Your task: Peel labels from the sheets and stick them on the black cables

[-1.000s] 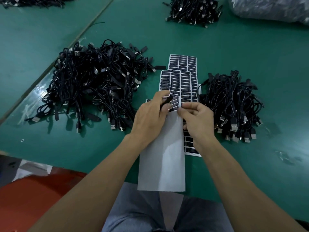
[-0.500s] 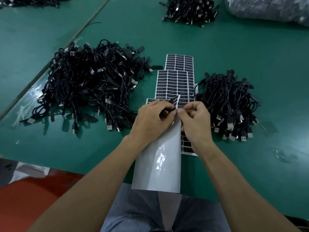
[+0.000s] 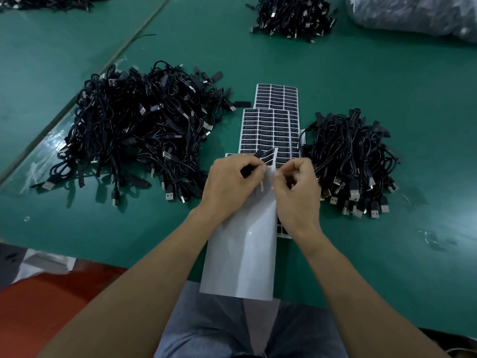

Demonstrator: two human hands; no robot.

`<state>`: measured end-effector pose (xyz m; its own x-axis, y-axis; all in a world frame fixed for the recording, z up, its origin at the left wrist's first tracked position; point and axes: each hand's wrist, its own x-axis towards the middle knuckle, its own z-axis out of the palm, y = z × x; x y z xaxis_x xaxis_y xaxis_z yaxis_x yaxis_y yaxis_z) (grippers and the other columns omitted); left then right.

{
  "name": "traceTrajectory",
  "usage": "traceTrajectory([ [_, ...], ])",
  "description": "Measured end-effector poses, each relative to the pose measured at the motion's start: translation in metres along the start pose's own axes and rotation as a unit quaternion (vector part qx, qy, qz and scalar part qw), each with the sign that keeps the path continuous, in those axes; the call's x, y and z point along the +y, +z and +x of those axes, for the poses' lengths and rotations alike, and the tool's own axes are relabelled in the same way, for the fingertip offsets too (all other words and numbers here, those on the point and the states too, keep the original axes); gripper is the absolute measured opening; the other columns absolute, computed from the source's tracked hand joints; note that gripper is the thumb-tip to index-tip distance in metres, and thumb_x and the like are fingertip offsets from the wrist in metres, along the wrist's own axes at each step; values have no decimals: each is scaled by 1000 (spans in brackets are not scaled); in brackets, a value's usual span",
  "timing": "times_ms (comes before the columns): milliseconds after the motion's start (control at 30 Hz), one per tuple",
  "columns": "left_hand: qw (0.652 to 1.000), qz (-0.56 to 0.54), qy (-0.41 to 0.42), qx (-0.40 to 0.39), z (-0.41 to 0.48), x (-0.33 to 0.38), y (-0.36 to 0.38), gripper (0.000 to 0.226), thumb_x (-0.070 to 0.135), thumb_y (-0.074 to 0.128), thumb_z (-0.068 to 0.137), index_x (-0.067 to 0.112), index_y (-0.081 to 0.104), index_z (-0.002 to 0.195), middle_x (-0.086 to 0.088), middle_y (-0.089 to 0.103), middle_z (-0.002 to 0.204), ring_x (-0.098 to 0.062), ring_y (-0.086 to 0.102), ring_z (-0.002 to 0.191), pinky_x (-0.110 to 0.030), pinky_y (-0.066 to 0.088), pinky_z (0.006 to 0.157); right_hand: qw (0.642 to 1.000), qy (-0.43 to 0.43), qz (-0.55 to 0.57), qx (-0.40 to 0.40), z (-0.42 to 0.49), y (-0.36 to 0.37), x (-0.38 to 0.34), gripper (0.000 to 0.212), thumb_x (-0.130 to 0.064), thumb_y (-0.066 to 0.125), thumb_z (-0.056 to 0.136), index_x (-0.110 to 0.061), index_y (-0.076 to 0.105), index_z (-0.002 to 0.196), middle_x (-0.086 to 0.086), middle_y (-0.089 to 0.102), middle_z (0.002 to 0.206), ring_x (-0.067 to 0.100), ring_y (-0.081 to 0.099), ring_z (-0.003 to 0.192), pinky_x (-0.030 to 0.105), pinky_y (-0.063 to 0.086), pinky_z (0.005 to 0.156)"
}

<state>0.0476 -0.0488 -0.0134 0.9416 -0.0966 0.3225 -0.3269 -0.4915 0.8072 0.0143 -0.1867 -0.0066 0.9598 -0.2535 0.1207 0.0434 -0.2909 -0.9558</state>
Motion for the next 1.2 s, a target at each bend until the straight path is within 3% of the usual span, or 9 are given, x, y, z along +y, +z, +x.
traceTrajectory([
  [67, 999, -22, -19, 18, 0, 0, -1, 11, 24, 65, 91, 22, 73, 83, 13, 71, 73, -6, 67, 71, -31, 55, 67, 1000, -14, -20, 16, -2, 2, -1, 24, -9, 62, 92, -30, 50, 90, -15, 60, 82, -3, 57, 74, 10, 45, 67],
  [167, 996, -51, -35, 63, 1, -2, -2, 13, 23, 63, 91, 16, 71, 83, 8, 71, 74, -13, 69, 70, -36, 57, 67, 991, -75, -109, 26, -9, 8, -2, 29, -2, 63, 88, -23, 55, 105, -6, 52, 108, 0, 55, 90, 5, 42, 79],
  [267, 996, -51, -23, 68, 1, -1, -3, 10, 17, 67, 91, 14, 73, 84, 9, 72, 74, -11, 69, 70, -31, 58, 67, 961, -143, -237, 13, -13, 14, -1, 38, 3, 67, 81, -11, 62, 116, 8, 45, 121, 19, 47, 109, 15, 39, 91],
  [367, 998, -29, -1, 58, 1, 0, -3, 9, 16, 71, 89, 17, 75, 82, 19, 70, 73, 0, 68, 71, -15, 51, 67, 961, -122, -246, -26, -13, 16, -6, 32, -8, 69, 83, -13, 58, 112, 6, 52, 115, 22, 52, 103, 28, 43, 85],
  [533, 999, -8, -2, 46, 0, 2, -4, 10, 23, 71, 86, 18, 79, 83, 10, 75, 78, -5, 69, 72, -30, 57, 69, 965, -72, -250, -37, -3, 15, -17, 25, -22, 67, 85, -25, 43, 92, -5, 47, 100, 17, 48, 84, 33, 41, 70],
  [667, 999, -3, -6, 51, 0, 4, -4, 11, 23, 71, 87, 15, 80, 88, 6, 76, 82, -8, 71, 75, -36, 58, 71, 958, -67, -275, -40, 3, 15, -22, 20, -17, 67, 85, -23, 48, 87, -4, 51, 95, 20, 52, 83, 39, 46, 72],
  [800, 998, 1, -11, 54, 0, 4, -4, 9, 20, 73, 88, 14, 80, 87, 7, 76, 82, -8, 71, 75, -35, 58, 72, 960, -54, -272, -35, 3, 16, -20, 7, -25, 62, 95, -20, 60, 92, -1, 59, 98, 21, 57, 88, 44, 50, 79],
  [1067, 998, -19, -14, 51, 0, 4, -5, 13, 22, 69, 88, 14, 79, 90, 8, 76, 83, -5, 70, 77, -26, 57, 74, 961, -57, -271, -24, 7, 15, -19, 16, -30, 59, 98, -16, 67, 95, 3, 65, 99, 21, 59, 90, 38, 47, 82],
  [1200, 999, -36, -21, 22, 0, 2, -7, 18, 12, 64, 90, 15, 78, 101, 9, 75, 88, -4, 70, 82, -28, 58, 79, 982, -59, -177, 20, 10, 14, -20, 9, -20, 64, 93, -17, 67, 85, 1, 66, 87, 11, 58, 78, 20, 45, 77],
])
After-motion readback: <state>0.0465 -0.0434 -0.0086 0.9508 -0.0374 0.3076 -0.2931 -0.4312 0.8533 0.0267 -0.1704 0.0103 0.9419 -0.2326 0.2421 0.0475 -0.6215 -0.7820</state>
